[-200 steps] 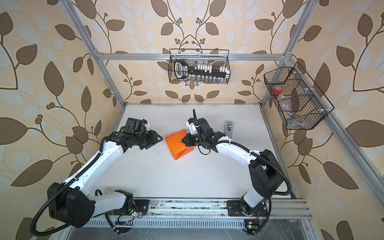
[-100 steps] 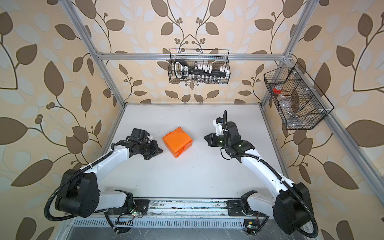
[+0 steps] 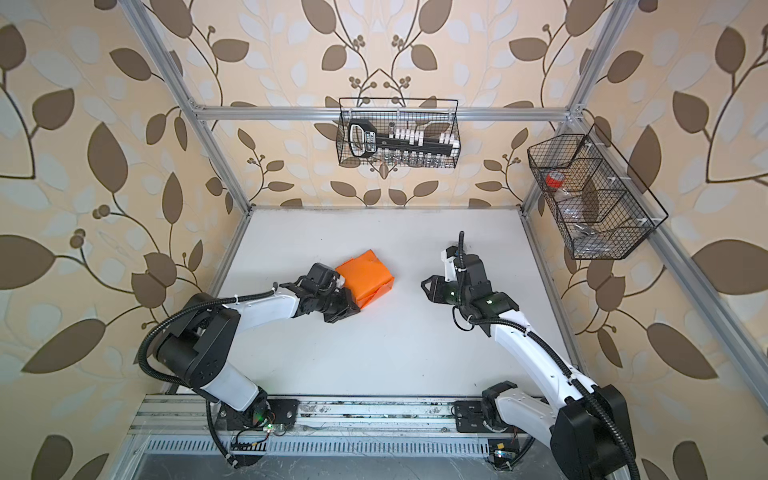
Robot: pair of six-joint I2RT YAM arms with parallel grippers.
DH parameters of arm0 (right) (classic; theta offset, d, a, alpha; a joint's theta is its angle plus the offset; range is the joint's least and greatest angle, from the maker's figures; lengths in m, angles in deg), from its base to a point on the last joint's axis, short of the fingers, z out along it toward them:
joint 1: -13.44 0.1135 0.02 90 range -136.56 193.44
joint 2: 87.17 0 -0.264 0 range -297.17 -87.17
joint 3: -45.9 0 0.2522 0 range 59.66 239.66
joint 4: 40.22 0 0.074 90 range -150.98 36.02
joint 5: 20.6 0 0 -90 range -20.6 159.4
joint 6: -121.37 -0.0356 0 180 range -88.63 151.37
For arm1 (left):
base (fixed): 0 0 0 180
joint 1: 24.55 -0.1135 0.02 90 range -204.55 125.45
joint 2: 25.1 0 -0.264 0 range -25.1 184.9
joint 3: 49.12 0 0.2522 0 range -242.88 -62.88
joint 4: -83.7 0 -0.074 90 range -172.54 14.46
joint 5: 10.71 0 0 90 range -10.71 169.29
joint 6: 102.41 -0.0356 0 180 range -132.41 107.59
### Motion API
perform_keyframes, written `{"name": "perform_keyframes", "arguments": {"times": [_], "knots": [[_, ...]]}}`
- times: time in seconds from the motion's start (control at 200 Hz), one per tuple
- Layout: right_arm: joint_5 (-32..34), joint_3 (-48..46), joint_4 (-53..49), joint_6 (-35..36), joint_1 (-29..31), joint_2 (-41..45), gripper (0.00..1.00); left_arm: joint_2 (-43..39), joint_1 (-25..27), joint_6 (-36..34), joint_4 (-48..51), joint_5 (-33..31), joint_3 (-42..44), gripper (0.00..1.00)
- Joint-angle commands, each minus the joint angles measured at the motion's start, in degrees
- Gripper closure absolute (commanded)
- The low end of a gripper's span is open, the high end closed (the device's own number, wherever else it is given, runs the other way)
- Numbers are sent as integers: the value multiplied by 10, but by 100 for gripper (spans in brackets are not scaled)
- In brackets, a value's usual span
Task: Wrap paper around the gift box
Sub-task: 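Release the orange box with the left gripper while the right draws back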
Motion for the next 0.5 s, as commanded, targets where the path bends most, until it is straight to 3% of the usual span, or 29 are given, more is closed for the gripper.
{"name": "perform_keyframes", "arguments": {"times": [0.0, 0.12, 0.185, 0.22, 0.225, 0.235, 0.24, 0.255, 0.295, 0.36, 0.41, 0.495], "knots": [[56, 18, -23, 6, -8, 9, 59, -10, 36, -3, -53, 18, -40, 91], [128, 30, -31, -3, -11, 42, 61, -104, 44, -33, -29, 30, -36, 90], [189, 14, -4, -15, -12, 85, 56, -199, 43, -86, 47, -11, -48, 85], [222, -5, 27, -10, -11, 110, 53, -245, 44, -127, 97, -40, -67, 73], [226, -9, 33, -7, -11, 114, 49, -251, 43, -133, 104, -44, -70, 70], [233, -16, 43, -3, -12, 121, 19, -263, 43, -142, 120, -53, -78, 65], [238, -20, 49, -1, -12, 125, 11, -269, 43, -148, 128, -60, -82, 62], [258, -32, 66, 5, -12, 137, 2, -285, 44, -159, 150, -76, -94, 52], [308, -66, 105, -2, -12, 164, 0, -321, 44, -192, 195, -121, -124, 29], [416, -109, 148, -17, -15, 202, 0, -363, 44, -275, 206, -182, -157, 3], [449, -139, 204, 36, -22, 218, 0, -384, 44, -324, 218, -248, -178, 1], [473, -153, 253, 131, -48, 190, 0, -410, 42, -265, 223, -405, -202, 1]]}}
